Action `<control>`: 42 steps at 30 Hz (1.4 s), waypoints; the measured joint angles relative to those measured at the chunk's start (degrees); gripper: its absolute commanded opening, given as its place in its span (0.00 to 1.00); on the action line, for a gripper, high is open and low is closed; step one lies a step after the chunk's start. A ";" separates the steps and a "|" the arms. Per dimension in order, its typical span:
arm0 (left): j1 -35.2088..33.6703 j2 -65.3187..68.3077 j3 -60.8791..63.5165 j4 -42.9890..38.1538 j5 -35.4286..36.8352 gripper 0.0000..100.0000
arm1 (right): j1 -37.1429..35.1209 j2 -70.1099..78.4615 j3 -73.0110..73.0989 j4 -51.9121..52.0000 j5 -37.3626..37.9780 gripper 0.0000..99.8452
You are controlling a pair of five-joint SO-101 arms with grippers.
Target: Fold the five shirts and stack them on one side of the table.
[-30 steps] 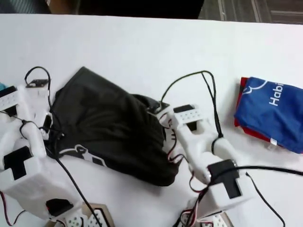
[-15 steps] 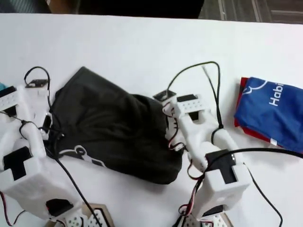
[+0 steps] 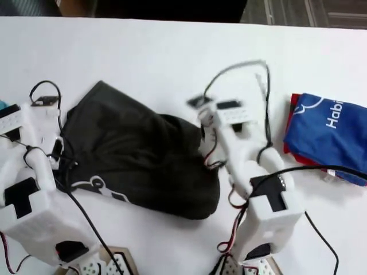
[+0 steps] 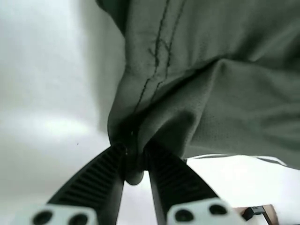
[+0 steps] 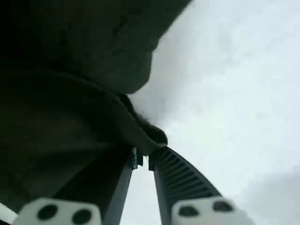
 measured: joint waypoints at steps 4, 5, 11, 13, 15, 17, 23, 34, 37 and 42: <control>2.11 0.00 0.00 0.00 0.00 0.03 | 3.96 -6.42 -12.84 6.33 4.48 0.02; 2.90 0.00 -0.26 0.00 0.00 0.03 | 4.48 -7.74 -15.74 7.74 5.27 0.02; 8.97 0.00 -10.64 7.03 0.00 0.03 | 5.45 -10.99 -24.35 9.58 7.03 0.02; 11.16 0.00 -16.53 10.55 0.00 0.03 | 5.54 -10.99 -24.97 7.21 7.74 0.02; 13.27 0.00 -23.21 14.07 0.00 0.03 | 5.98 -10.99 -26.11 4.31 9.67 0.02; 14.77 0.00 -30.68 17.14 0.00 0.03 | 7.21 -10.99 -28.48 1.93 11.08 0.02; 18.46 0.00 -50.37 18.81 2.37 0.03 | 10.99 -10.99 -40.79 -0.53 12.22 0.02; 26.29 -0.53 -57.76 18.90 4.75 0.03 | 17.67 -11.08 -57.67 -0.53 14.07 0.02; 25.93 -0.79 -49.58 18.90 4.48 0.03 | 18.55 -11.16 -57.93 -0.53 15.30 0.02; 23.30 -0.79 -34.55 18.90 -0.53 0.10 | 18.64 -11.16 -58.11 -0.53 15.65 0.02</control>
